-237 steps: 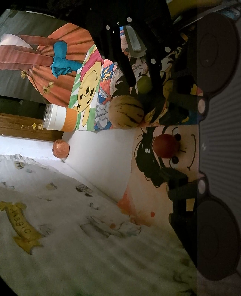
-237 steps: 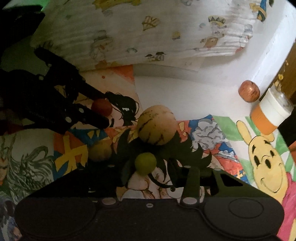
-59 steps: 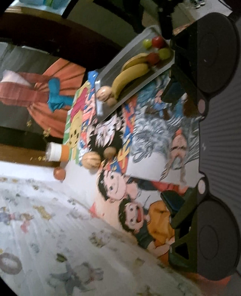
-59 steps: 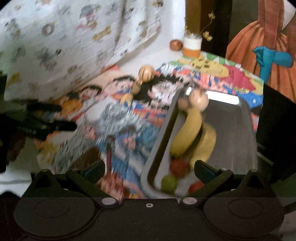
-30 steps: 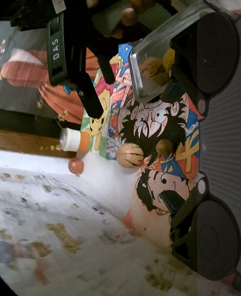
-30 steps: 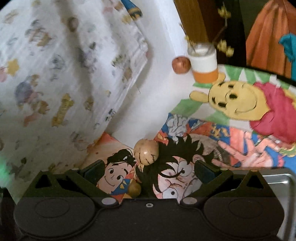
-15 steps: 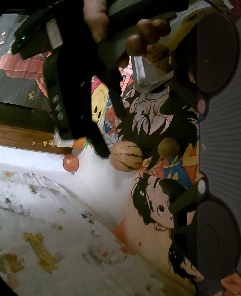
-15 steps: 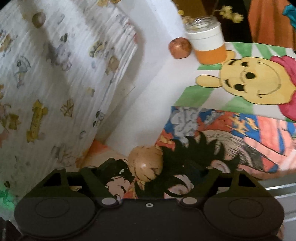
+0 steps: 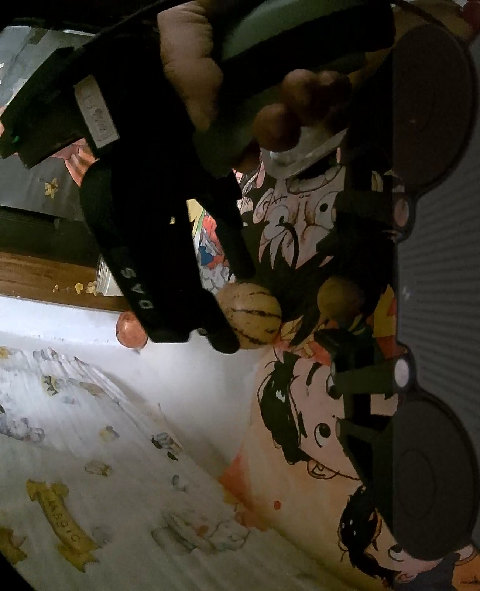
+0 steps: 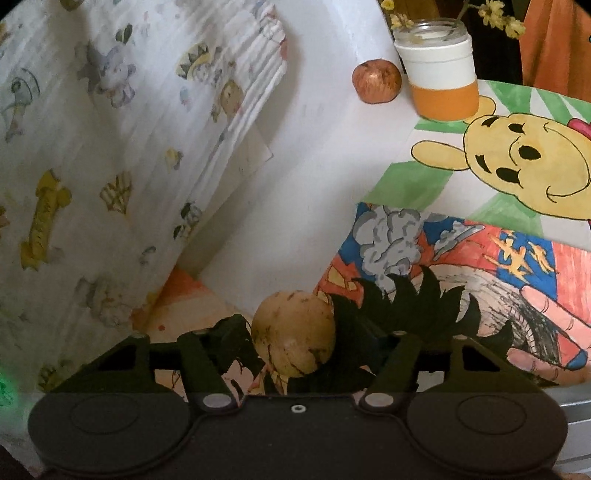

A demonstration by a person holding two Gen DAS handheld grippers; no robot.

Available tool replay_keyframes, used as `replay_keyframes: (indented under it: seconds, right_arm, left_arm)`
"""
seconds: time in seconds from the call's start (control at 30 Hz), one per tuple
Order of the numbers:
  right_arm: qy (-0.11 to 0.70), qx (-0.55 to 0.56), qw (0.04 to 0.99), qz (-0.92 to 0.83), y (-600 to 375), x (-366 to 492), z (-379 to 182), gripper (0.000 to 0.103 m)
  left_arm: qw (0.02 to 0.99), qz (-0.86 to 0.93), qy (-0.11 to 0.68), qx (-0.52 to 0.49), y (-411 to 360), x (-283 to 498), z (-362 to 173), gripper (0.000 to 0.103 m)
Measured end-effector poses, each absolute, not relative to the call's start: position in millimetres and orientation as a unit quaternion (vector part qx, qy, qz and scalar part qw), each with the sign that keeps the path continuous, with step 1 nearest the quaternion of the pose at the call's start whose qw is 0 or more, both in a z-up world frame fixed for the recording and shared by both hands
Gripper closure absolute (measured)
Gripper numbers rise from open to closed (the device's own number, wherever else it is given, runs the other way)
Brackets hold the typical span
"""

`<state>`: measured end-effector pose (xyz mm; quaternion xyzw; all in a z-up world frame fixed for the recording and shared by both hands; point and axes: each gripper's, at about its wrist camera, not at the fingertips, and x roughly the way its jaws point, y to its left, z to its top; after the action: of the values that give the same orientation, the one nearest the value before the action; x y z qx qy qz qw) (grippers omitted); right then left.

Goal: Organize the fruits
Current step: 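Close the right tool on the large brown fruit while the left grasps a nut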

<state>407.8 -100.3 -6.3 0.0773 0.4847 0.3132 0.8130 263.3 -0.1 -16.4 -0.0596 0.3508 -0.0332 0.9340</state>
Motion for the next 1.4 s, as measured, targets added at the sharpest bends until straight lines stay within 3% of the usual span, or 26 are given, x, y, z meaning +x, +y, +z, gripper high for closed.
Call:
replay_keyframes:
  seconds: [0.23,0.57,1.4]
  right_arm:
    - [0.481,0.059,0.816,0.316,-92.9,403.6,-9.9,0.043]
    - [0.463,0.022,0.827,0.319,-83.8,396.7,-10.4,0.049]
    - [0.442,0.098,0.829,0.329,-119.8,379.7,1.6,0.049]
  left_arm:
    - [0.935,-0.025,0.351,-0.041,-2.1,263.3,-17.3,0.067]
    - [0.935,-0.022,0.352,-0.023,-6.3,261.2,-17.3,0.073]
    - [0.929,-0.008,0.364,-0.071,3.7,252.6,-4.6,0.074]
